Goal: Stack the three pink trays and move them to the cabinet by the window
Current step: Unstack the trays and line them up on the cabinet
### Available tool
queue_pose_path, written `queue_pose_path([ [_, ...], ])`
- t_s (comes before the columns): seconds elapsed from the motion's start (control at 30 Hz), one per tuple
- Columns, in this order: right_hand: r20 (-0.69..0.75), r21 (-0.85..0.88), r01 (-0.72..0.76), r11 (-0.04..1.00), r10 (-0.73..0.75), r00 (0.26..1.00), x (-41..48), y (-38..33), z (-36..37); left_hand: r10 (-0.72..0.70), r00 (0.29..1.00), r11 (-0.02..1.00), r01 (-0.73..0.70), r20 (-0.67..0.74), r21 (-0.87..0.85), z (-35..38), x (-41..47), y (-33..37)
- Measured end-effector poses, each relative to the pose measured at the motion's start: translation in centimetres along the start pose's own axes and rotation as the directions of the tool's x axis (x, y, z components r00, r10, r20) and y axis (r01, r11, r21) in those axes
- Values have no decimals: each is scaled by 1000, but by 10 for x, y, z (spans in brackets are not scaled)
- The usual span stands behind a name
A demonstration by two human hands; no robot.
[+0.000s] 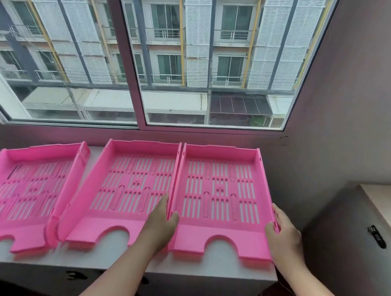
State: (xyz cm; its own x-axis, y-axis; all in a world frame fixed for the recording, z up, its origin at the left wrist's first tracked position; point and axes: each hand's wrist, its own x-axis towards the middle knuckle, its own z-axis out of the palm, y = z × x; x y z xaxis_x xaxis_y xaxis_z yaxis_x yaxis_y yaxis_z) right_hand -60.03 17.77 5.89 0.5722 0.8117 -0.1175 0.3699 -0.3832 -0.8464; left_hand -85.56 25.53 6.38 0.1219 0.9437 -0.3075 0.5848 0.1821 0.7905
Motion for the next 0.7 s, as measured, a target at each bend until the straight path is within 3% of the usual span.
queue_pose_path([
  [0.13,-35,-2,19,1000,-19,999,4,-6,6,13,1000,1000,-14,-12,-5,1,6,-6],
  [0.37,52,-176,39,984,-30,998,22,-12,20,42,998,999,-43,-41,-24,-5,20,-14],
  [0.53,36,-483,89,871,-82,996,22,-22,44,58,998,998,-58,-19,-1,-10,32,-14],
  [0.7,7,-524,86,847,-97,995,33,-23,56,35,999,999,-35,17,2,-18,47,-12],
])
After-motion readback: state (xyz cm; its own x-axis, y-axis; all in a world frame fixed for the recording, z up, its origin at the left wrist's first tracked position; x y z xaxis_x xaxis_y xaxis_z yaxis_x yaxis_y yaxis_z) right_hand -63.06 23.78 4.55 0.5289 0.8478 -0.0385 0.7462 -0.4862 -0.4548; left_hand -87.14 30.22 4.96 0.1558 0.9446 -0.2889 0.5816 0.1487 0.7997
